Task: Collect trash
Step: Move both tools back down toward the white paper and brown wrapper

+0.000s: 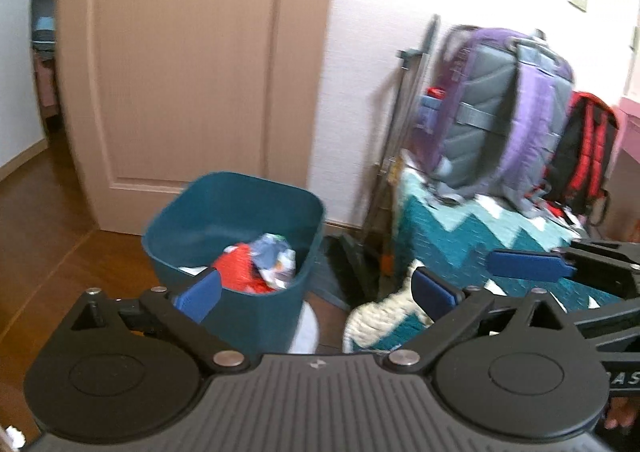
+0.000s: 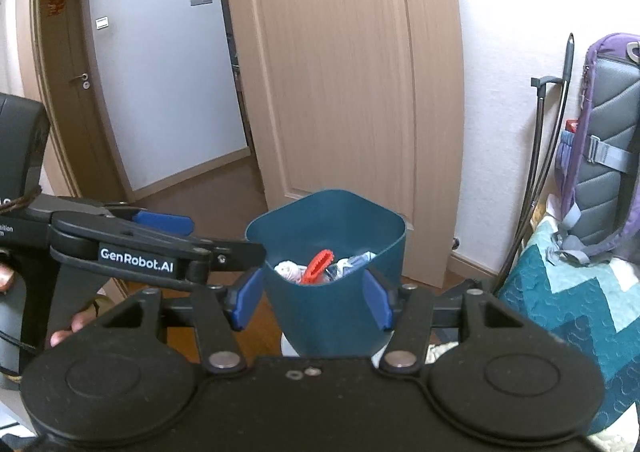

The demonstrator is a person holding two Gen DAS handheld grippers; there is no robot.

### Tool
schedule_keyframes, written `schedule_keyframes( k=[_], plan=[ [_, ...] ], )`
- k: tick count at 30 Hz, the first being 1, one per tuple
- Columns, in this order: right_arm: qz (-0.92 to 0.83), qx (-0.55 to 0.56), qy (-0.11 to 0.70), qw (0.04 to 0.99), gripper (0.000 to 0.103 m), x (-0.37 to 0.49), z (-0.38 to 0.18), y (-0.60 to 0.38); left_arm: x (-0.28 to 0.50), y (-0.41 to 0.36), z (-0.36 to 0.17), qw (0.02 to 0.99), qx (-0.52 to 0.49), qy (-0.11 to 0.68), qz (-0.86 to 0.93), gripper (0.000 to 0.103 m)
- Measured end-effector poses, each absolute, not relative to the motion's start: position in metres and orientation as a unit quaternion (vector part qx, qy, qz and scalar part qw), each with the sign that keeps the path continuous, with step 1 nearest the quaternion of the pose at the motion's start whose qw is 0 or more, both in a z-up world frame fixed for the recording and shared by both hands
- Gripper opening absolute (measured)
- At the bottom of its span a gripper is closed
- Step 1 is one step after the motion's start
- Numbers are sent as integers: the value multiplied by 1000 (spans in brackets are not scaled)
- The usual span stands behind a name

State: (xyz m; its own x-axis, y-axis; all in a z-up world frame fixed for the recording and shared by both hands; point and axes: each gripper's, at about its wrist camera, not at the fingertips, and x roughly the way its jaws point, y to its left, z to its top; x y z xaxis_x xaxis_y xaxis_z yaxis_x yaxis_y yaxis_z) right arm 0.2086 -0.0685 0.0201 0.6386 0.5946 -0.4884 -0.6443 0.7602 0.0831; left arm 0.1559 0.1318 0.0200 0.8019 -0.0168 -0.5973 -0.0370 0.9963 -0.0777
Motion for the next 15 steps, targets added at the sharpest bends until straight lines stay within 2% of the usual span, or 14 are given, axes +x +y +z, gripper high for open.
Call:
schedule_keyframes(
  k=[5,15],
  plan=[
    [327,-51,242,912,55,201,0,-88,160,113,-2,942,-44,333,-24,102],
    [293,-84,338,890,55,240,-84,-108,209,112,-90,906,-50,418,-48,102]
  ],
)
